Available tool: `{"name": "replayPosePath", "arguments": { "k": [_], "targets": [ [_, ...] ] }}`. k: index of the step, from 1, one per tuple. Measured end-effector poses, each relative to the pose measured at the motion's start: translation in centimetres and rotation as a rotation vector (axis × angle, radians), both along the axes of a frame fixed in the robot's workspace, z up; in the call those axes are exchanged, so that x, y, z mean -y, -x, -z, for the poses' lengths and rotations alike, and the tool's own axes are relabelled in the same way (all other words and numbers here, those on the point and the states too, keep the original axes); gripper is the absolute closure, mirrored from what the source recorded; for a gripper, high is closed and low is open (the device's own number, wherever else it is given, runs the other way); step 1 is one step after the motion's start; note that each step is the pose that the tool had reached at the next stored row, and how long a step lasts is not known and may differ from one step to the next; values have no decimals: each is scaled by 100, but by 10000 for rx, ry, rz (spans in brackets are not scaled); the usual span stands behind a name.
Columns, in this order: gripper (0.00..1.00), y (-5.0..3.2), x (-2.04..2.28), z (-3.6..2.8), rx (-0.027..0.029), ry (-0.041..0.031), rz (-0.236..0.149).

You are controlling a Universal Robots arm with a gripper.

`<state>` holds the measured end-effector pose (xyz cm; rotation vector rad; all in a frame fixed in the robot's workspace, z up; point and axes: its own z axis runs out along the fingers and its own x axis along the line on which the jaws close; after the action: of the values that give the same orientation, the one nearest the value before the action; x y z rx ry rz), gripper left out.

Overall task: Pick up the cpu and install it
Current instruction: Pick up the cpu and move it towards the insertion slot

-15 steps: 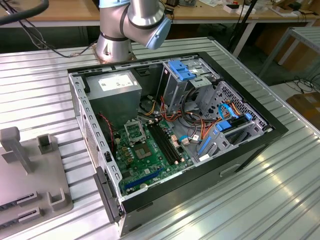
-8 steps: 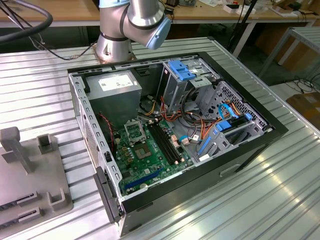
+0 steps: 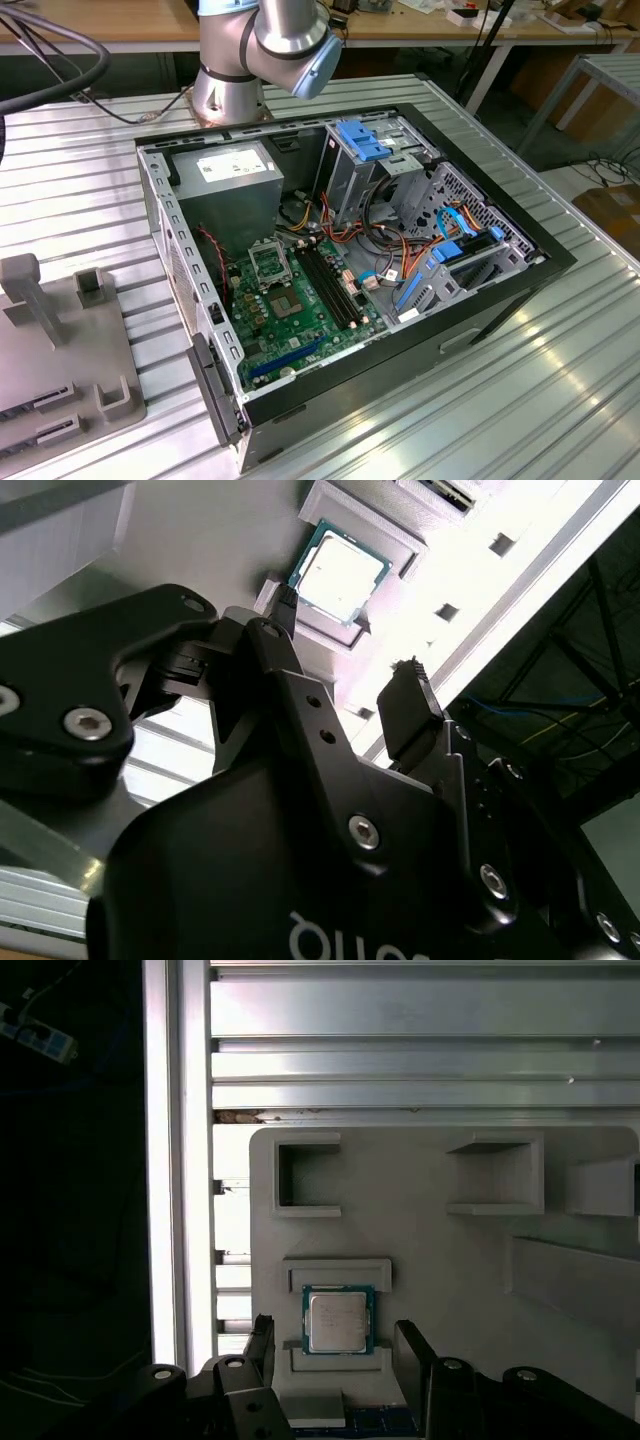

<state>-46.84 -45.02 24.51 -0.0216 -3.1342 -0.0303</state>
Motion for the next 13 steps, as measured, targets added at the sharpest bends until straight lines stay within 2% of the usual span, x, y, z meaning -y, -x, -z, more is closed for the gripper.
{"name": "replayPosePath", "arguments": {
  "k": [13],
  "targets": [
    [40,-1,-1,23,2,-1,-62]
  ]
}}
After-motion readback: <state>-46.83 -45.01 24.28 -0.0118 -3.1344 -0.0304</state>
